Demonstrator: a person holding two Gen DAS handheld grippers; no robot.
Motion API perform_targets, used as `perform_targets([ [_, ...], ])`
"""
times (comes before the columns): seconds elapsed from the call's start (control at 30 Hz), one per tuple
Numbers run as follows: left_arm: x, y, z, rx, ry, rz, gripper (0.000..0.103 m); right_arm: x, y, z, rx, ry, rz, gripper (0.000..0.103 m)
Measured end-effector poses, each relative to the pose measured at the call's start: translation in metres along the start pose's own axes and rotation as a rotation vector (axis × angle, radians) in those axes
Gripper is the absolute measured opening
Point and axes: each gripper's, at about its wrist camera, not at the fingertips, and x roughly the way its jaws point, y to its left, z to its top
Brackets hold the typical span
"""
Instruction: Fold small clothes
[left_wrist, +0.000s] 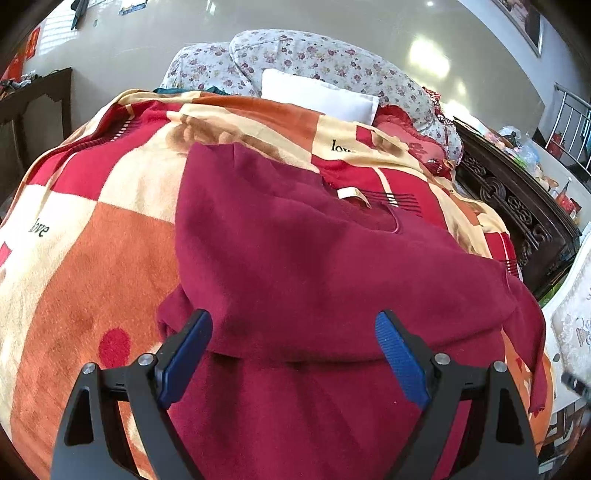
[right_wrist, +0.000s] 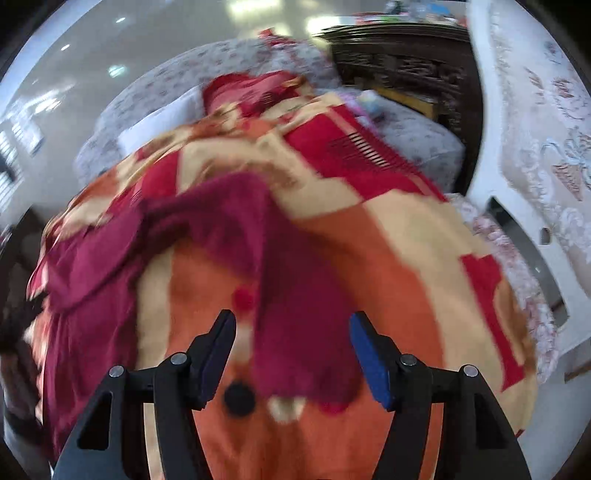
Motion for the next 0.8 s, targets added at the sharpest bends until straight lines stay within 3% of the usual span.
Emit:
perform_targets([
  [0.1, 0.002, -0.007, -0.002, 0.003, 0.011, -0.011, 0.089, 0.014, 0.010, -0.010, -0.013, 0.029, 0.026, 0.070],
  [0.2, -0.002, -0.015, -0.006, 0.022, 0.011, -0.018, 0.089, 0.032, 0.021, -0.010, -0.048, 0.022, -0.041, 0.070],
  [0.27, -0.006, -0.020, -0.009, 0.049, 0.008, -0.015, 0.089, 0.056, 0.021, -0.010, -0.058, 0.066, -0.116, 0.070],
  [0.33, -0.011, -0.021, -0.010, 0.070, -0.007, -0.001, 0.089, 0.074, 0.015, -0.013, -0.027, 0.108, -0.104, 0.070],
  [0.4, -0.012, -0.019, -0.009, 0.069, -0.017, 0.014, 0.089, 0.077, 0.016, -0.015, -0.057, 0.078, -0.117, 0.060],
  [0.43, -0.011, -0.017, -0.009, 0.058, -0.013, 0.017, 0.089, 0.077, 0.016, -0.014, -0.074, 0.074, -0.125, 0.034],
  [0.47, -0.009, -0.015, -0.008, 0.045, -0.004, 0.014, 0.089, 0.075, 0.009, -0.010, -0.043, 0.066, -0.107, 0.009],
  [0.5, -0.008, -0.013, -0.008, 0.029, 0.007, 0.006, 0.089, 0.073, 0.002, -0.007, 0.000, 0.067, -0.063, 0.006],
  [0.73, -0.009, -0.007, -0.010, 0.008, 0.006, 0.006, 0.089, 0.040, -0.009, 0.008, 0.090, 0.013, 0.144, 0.005],
  [0.8, -0.008, -0.007, -0.010, -0.003, 0.014, -0.005, 0.089, 0.027, -0.007, 0.011, 0.135, -0.015, 0.253, 0.005],
])
